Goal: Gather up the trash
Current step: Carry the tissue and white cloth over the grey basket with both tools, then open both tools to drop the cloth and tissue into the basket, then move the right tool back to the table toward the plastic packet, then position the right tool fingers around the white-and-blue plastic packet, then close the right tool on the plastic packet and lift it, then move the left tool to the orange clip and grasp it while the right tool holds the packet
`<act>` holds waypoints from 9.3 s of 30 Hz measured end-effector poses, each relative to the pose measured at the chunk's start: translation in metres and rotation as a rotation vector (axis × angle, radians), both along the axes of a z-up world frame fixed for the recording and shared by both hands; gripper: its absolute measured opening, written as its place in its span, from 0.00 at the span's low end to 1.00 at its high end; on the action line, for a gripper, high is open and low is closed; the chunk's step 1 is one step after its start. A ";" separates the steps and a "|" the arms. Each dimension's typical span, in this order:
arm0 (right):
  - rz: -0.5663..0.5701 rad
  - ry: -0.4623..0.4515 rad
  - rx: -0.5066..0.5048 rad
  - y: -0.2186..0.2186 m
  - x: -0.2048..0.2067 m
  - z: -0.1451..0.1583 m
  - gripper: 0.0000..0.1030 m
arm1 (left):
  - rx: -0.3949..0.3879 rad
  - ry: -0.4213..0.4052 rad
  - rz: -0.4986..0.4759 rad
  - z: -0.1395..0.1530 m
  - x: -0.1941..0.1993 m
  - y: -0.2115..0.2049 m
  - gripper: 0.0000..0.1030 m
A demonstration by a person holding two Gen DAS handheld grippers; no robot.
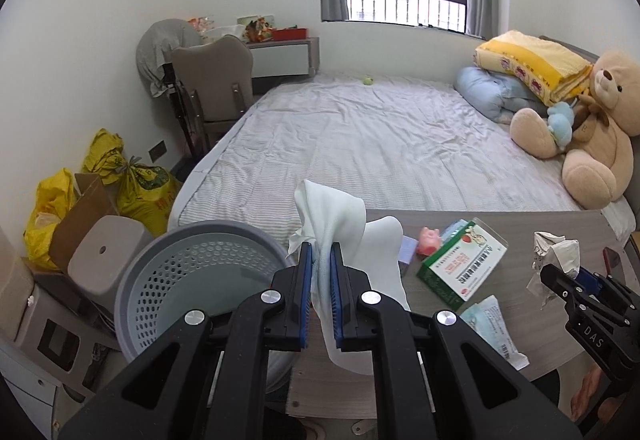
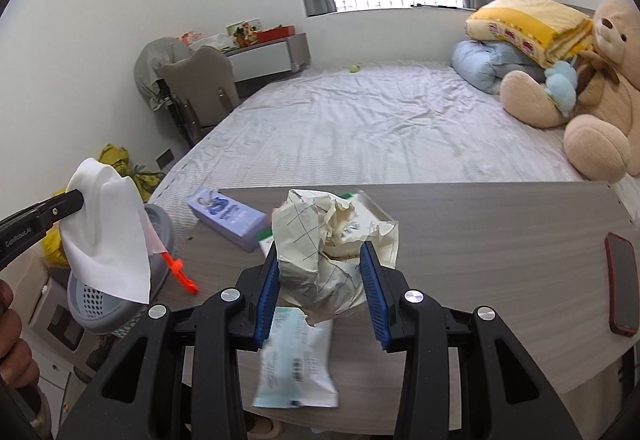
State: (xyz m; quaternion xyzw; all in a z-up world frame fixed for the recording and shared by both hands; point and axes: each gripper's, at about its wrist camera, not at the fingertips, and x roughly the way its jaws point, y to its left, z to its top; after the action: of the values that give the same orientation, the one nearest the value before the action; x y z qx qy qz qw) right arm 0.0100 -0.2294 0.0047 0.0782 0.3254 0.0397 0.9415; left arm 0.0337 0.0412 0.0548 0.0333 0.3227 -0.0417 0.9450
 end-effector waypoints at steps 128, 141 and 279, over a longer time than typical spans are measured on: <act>0.075 0.140 -0.043 0.045 -0.003 -0.031 0.58 | -0.022 0.115 0.201 -0.060 -0.002 0.065 0.94; 0.050 0.138 -0.004 0.018 -0.019 -0.034 0.58 | 0.003 0.118 0.132 -0.059 -0.002 0.018 0.94; -0.045 0.176 0.238 -0.059 0.007 -0.076 0.48 | -0.088 0.242 -0.138 -0.125 0.064 -0.048 0.94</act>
State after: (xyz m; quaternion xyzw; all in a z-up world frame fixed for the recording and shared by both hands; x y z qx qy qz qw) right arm 0.0172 -0.2880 -0.0712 0.1999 0.3979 0.0498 0.8940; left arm 0.0979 -0.0069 -0.0697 0.0086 0.4290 -0.1247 0.8946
